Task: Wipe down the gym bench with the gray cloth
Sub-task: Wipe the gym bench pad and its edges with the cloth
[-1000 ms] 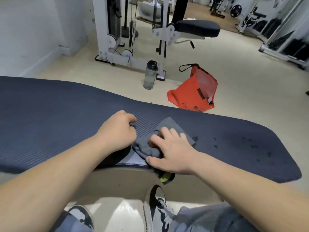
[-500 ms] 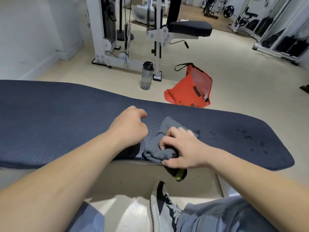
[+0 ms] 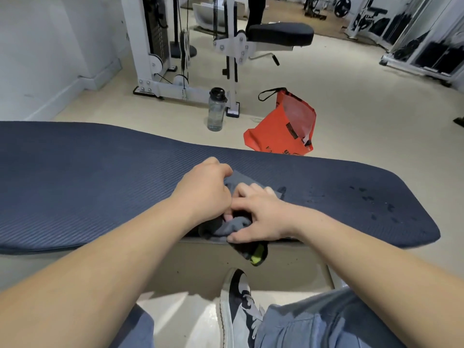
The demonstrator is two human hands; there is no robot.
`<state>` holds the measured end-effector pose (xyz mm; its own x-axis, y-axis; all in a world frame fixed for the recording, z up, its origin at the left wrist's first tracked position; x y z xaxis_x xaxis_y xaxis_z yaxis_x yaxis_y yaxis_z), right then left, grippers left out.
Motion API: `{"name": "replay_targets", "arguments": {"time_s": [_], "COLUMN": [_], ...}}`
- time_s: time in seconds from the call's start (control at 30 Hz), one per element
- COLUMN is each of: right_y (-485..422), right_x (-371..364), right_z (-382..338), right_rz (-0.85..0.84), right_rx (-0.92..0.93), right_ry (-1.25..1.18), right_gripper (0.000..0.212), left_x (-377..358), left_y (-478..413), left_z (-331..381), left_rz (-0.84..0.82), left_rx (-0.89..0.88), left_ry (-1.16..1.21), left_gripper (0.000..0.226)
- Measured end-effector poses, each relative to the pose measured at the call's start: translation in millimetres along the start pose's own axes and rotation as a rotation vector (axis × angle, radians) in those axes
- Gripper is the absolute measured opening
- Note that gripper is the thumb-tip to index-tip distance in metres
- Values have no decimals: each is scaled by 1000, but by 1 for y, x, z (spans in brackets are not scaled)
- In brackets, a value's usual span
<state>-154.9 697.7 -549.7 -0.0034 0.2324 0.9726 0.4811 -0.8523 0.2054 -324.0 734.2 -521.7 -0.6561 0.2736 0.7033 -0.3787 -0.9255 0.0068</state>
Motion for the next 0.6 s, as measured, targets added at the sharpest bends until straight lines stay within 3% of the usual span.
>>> {"name": "replay_targets", "arguments": {"time_s": [0.13, 0.2, 0.33, 0.43, 0.6], "right_y": [-7, -5, 25, 63, 107], "right_x": [7, 8, 21, 46, 50], "right_z": [33, 35, 35, 59, 120], "right_rz": [127, 94, -135, 5, 288], "right_rx": [-315, -340, -210, -374, -763], "right_ry": [87, 95, -398, -622, -420], "right_gripper": [36, 35, 31, 30, 15], "left_x": [-2, -7, -24, -42, -82], "left_y": [-3, -3, 0, 3, 9], "left_z": [15, 21, 36, 50, 73], "left_rz": [-24, -25, -194, -316, -439], "left_rx": [-27, -34, -3, 1, 54], "left_ry": [18, 18, -92, -220, -563], "left_gripper": [43, 41, 30, 19, 72]}}
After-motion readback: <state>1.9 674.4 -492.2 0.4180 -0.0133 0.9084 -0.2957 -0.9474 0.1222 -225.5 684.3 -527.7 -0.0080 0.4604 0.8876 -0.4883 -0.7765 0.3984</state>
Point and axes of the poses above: each hand's wrist, its own y-axis away from the middle knuckle, its own x-axis out of the back of the hand, z = x × y, the point moved 1 cm from there along -y, towards the middle knuckle, and after that the axes turned 14 degrees about y, right-handed, at the moved point
